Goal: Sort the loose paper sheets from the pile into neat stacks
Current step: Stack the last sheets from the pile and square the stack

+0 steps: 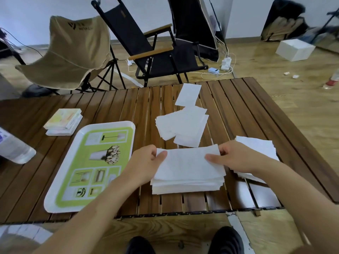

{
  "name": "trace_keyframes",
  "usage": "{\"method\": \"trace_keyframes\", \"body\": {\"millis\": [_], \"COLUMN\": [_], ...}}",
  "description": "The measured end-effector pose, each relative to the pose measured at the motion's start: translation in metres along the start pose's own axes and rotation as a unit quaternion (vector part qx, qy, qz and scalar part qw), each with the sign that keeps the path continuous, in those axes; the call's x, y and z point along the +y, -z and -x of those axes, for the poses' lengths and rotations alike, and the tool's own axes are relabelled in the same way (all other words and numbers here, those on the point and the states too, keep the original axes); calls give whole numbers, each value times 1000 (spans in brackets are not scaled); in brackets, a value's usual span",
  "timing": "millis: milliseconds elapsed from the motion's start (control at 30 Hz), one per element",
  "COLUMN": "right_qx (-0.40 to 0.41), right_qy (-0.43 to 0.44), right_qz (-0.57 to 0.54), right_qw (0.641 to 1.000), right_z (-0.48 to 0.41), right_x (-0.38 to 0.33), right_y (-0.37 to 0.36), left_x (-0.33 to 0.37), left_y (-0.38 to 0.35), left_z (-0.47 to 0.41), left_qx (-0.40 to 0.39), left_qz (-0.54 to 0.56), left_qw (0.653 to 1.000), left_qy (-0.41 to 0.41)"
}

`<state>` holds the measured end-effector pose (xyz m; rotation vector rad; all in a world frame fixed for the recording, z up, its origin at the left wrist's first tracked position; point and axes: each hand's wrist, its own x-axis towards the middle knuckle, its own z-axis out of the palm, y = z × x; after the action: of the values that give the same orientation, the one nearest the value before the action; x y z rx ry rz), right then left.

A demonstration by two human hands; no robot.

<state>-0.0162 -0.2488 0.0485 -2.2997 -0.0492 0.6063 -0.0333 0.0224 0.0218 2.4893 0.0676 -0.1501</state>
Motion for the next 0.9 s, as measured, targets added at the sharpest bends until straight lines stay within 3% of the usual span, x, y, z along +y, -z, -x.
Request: {"method": "trace_keyframes", "body": {"millis": [133, 300, 400, 500, 600, 733, 900], "right_qx": [3, 5, 68, 135, 130, 119, 128], "right_qy": [-5, -30, -46, -37, -40, -43, -41], "right_qz": [72, 153, 210, 202, 187, 181, 172], "right_qw": [997, 988, 974, 969, 973, 975, 976], "right_z": [-2, -1, 0, 3, 5, 5, 0], "right_x": [0, 5, 3, -6, -9, -3, 3], "right_y": [-4, 0, 4, 10, 11, 13, 23], "left_x": [-7, -11, -3, 17, 38, 54, 64], "left_y": [-7, -2, 12, 14, -8, -45, -59], "left_z": [-3, -6, -12, -37, -80, -127, -145], "left_qx": [1, -39, 34, 112, 61, 30, 12], "left_qz": [-26, -110, -136, -97, -77, -149, 7], "left_qw": [1000, 992, 989, 989, 995, 987, 993], "left_qy": [-11, 43, 53, 0, -5, 55, 116]}}
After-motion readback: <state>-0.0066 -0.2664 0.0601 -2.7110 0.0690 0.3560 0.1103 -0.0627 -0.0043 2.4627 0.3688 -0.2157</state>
